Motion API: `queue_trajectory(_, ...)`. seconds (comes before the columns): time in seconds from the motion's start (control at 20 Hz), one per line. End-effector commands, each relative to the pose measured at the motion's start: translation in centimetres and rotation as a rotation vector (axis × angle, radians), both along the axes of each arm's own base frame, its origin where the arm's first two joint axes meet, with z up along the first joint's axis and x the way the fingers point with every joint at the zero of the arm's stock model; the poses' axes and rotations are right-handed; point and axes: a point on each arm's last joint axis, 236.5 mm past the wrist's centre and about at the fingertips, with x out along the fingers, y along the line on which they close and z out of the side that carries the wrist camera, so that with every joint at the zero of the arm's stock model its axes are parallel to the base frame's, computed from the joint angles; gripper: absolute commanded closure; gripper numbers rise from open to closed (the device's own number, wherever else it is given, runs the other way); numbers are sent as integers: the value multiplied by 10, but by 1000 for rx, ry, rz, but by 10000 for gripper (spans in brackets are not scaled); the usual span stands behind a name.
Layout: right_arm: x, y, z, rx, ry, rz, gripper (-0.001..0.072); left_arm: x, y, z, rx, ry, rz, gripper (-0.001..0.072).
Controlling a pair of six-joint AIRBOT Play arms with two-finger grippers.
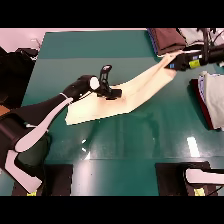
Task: Fold the shirts.
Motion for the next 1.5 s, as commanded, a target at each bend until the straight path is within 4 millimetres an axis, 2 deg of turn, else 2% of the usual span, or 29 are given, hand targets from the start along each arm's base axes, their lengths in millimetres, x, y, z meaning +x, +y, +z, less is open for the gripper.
queue_trajectory(0.0, -15, 47, 59, 8, -122, 82, 700, -1, -15, -12, -8, 20, -14, 686)
queue_trajectory(0.15, -25, 78, 75, 21, -156, 143, 701, 6, -15, -4, -20, 4, -6, 686)
queue_trajectory(0.25, -30, 95, 76, 29, -166, 174, 701, 20, 2, 19, -16, -14, 6, 686)
queue_trajectory(0.35, -36, 113, 76, 38, -170, 208, 701, 42, 39, 62, 4, -87, 43, 686)
queue_trajectory(0.45, -42, 142, 74, 54, -179, 255, 700, 63, 98, 120, 38, -201, 117, 686)
queue_trajectory(0.5, -46, 161, 70, 63, -178, 286, 701, 70, 135, 153, 61, -264, 165, 686)
queue_trajectory(0.6, -59, 214, 55, 102, -159, 368, 700, 70, 206, 219, 113, -391, 265, 686)
queue_trajectory(0.65, -67, 249, 48, 147, -149, 408, 700, 65, 237, 249, 135, -456, 305, 686)
queue_trajectory(0.75, -78, 319, 31, 213, -179, 476, 699, 48, 287, 303, 159, -566, 389, 686)
queue_trajectory(0.8, -83, 351, 20, 225, -188, 497, 655, 38, 305, 323, 164, -602, 426, 686)
queue_trajectory(0.85, -93, 381, 7, 232, -184, 535, 482, 28, 316, 336, 165, -623, 449, 686)
queue_trajectory(0.9, -103, 401, -5, 223, -177, 580, 405, 20, 324, 346, 172, -637, 463, 686)
queue_trajectory(0.95, -107, 412, -14, 202, -181, 611, 405, 15, 329, 349, 177, -639, 469, 686)
queue_trajectory(1.0, -104, 410, -22, 168, -175, 613, 406, 12, 330, 349, 183, -633, 467, 686)
queue_trajectory(1.05, -96, 399, -28, 126, -168, 593, 406, 9, 330, 345, 195, -619, 454, 686)
queue_trajectory(1.15, -78, 358, -43, 36, -147, 551, 406, 6, 327, 335, 197, -582, 436, 686)
queue_trajectory(1.25, -55, 296, -68, -65, -75, 458, 406, 6, 321, 328, 175, -564, 428, 686)
queue_trajectory(1.4, -33, 183, -125, -198, 108, 255, 405, 6, 312, 316, 139, -528, 416, 686)
queue_trajectory(1.45, -32, 154, -143, -197, 173, 197, 324, 7, 310, 312, 129, -521, 414, 686)
